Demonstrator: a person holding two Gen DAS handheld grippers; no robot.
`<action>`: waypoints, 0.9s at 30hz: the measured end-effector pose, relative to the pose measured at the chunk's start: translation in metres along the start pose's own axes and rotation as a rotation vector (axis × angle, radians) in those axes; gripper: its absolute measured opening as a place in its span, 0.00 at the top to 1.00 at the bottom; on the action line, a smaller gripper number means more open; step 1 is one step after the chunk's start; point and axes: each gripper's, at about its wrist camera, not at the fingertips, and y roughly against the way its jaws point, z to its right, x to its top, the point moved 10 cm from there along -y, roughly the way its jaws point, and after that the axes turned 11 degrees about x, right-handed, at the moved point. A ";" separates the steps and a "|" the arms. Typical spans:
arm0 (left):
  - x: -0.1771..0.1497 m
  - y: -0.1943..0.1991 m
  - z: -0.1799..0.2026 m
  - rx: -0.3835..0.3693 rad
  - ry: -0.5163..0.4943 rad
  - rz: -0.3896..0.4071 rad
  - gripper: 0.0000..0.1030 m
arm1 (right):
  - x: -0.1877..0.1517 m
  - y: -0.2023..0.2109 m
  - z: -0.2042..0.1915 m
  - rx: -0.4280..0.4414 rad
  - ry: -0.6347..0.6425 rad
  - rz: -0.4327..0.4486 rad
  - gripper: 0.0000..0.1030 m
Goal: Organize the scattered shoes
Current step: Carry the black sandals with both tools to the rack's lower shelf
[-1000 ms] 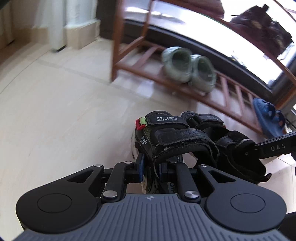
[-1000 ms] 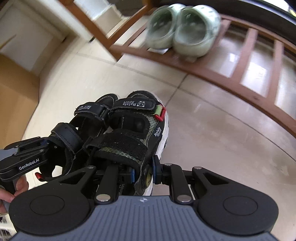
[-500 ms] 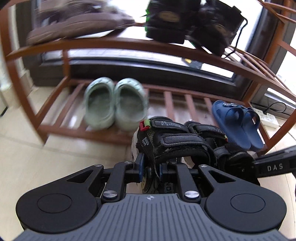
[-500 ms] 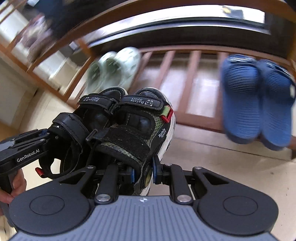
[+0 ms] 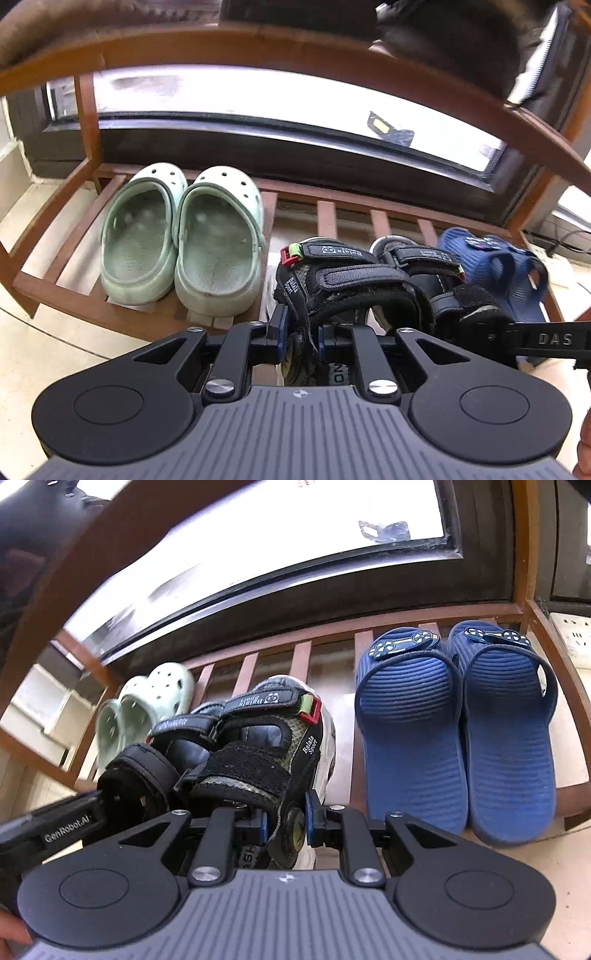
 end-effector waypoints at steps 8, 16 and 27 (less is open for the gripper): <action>0.009 -0.018 -0.001 0.001 -0.021 -0.006 0.83 | 0.012 -0.011 0.003 -0.014 0.018 0.047 0.73; 0.012 0.001 -0.002 -0.016 -0.038 0.006 0.64 | 0.016 0.011 -0.013 -0.031 0.135 0.055 0.38; 0.006 0.071 -0.014 -0.074 -0.035 0.059 0.54 | 0.000 0.051 -0.040 -0.022 0.266 0.012 0.35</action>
